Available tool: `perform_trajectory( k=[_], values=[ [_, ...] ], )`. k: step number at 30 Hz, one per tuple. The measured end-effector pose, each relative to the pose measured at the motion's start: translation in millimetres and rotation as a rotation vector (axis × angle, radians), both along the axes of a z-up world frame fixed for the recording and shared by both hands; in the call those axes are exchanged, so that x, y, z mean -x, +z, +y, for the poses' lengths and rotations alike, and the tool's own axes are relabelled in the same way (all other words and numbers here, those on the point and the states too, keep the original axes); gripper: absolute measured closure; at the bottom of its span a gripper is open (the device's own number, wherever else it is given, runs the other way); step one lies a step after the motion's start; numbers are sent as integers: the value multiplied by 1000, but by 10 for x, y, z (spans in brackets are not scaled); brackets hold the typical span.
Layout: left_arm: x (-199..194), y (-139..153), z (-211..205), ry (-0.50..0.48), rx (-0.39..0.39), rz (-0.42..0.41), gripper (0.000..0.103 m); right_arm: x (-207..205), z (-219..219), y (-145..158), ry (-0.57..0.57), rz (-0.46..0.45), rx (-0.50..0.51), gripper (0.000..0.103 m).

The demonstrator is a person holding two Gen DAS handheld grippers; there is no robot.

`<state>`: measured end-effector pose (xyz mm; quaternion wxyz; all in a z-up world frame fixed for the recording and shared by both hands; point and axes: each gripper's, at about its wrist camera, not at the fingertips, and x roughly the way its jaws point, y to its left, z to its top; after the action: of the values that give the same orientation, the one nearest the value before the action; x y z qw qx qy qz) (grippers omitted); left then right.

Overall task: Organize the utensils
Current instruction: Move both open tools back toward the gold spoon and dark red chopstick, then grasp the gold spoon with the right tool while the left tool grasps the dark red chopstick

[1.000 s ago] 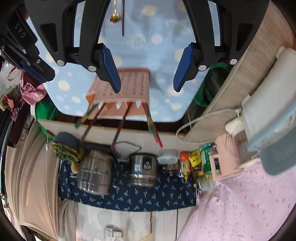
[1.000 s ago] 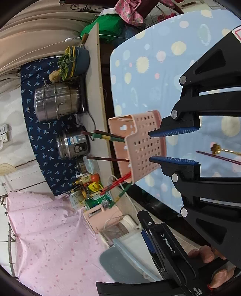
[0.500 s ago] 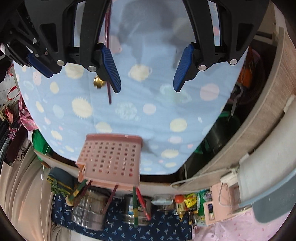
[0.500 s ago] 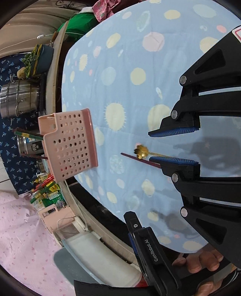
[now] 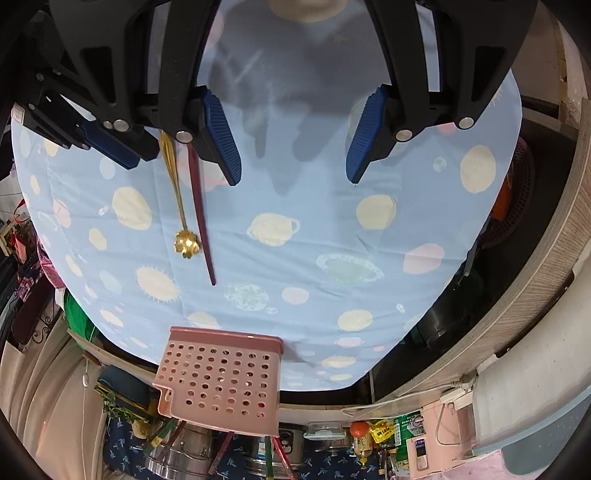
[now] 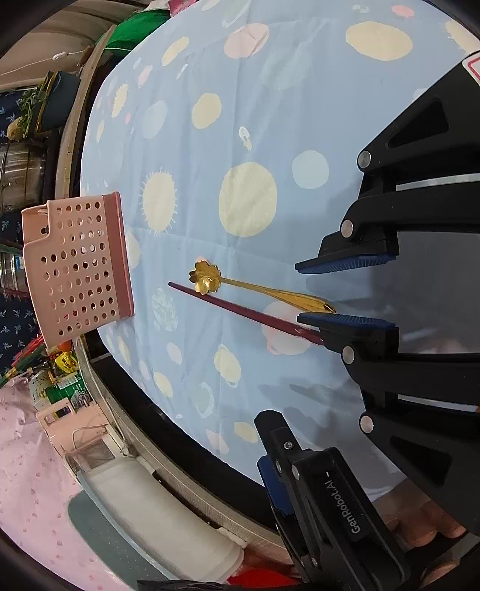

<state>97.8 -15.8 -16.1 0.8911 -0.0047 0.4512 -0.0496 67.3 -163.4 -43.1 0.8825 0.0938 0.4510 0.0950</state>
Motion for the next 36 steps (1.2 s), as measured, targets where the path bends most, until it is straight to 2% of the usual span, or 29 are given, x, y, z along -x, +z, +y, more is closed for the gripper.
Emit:
perform_trajectory(
  k=[11,16,21,22,26,30,32,36],
  values=[
    [98,-111,100,13,-11,37,47,6,110,-81,11,-12,59,83],
    [131,-135,102,9,-8,46,47,23,96,-93,2,-29,87,94],
    [154,-141,83,-2,-2,52,47,47,48,-94,-7,-32,73,98],
    [162,-141,74,-7,-1,54,47,59,38,-86,-10,-34,75,103],
    [194,-136,36,-24,8,58,46,91,-42,-89,-32,-22,67,103],
    [223,-137,-14,-37,8,58,45,96,-101,-63,-16,-12,13,102],
    [228,-138,-27,-38,8,60,45,98,-84,-35,-12,-18,6,95],
    [234,-138,-33,-36,9,58,45,85,-2,2,-2,-31,9,89]
  ],
)
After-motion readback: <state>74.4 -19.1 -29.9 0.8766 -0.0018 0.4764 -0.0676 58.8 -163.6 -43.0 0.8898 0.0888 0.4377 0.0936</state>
